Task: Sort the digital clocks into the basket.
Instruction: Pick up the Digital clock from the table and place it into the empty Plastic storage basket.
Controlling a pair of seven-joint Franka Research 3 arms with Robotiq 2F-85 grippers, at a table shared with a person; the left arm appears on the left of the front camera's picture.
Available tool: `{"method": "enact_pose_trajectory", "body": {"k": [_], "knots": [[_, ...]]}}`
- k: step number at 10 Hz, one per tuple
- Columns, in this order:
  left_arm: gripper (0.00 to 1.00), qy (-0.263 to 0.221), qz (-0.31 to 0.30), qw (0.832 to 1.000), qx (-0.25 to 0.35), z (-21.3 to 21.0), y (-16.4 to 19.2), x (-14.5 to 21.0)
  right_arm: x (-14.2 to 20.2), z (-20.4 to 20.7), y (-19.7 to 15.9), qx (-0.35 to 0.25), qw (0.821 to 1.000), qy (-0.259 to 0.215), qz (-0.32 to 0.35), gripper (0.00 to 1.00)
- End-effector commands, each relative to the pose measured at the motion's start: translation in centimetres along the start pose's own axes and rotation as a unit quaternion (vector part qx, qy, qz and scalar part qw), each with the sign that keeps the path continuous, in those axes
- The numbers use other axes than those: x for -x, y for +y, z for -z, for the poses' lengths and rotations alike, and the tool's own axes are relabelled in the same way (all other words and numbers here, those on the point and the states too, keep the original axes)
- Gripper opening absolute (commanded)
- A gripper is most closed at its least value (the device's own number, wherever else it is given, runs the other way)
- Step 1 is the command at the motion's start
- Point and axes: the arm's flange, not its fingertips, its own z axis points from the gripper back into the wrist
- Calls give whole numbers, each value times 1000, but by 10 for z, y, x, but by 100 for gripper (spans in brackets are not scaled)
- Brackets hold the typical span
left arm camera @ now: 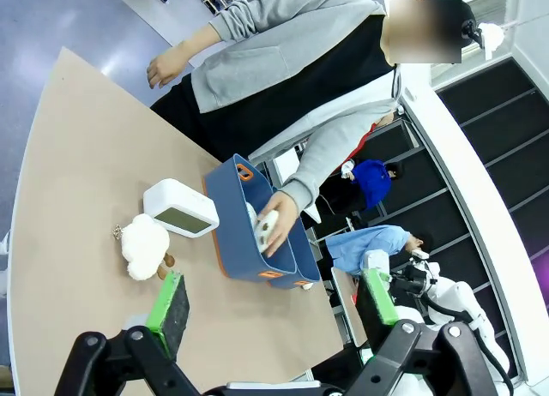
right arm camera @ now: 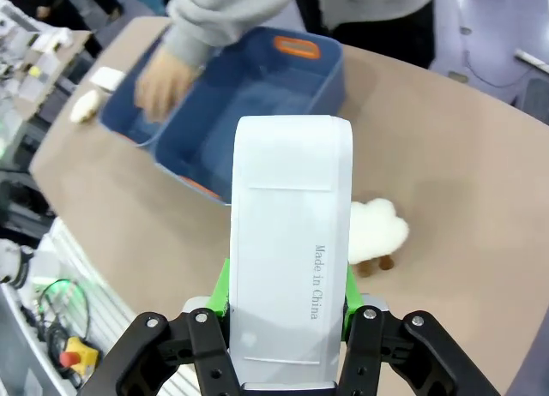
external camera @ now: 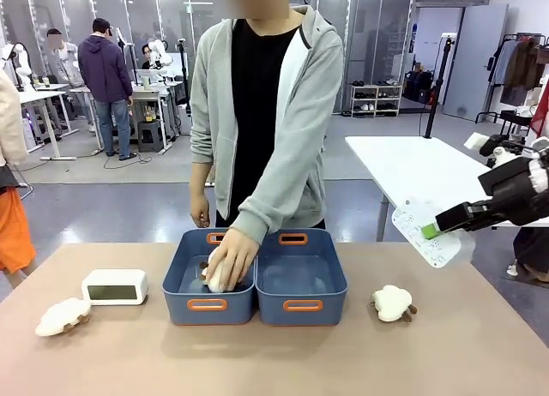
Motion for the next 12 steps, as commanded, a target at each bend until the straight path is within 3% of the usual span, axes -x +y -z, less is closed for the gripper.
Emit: {"method": "enact_pose_trajectory", "body": {"k": [1, 3, 7, 10, 11, 12], "knots": [[100, -6, 4, 1000, 10, -1, -1, -2, 22, -21, 2, -95, 995, -14, -8, 0], [100, -6, 4, 1000, 10, -1, -1, -2, 17, -8, 12, -127, 991, -33, -7, 0], [100, -6, 4, 1000, 10, -1, -1, -2, -4, 76, 71, -164, 984, -12, -71, 0], [100, -6, 4, 1000, 10, -1, -1, -2, -23, 146, 90, -112, 990, -22, -82, 0], [100, -6, 4, 1000, 10, -1, -1, -2, -36, 171, 93, -69, 993, -45, -90, 0], [100, -6, 4, 1000, 10, -1, -1, -2, -48, 189, 92, -38, 995, -70, -58, 0]]}}
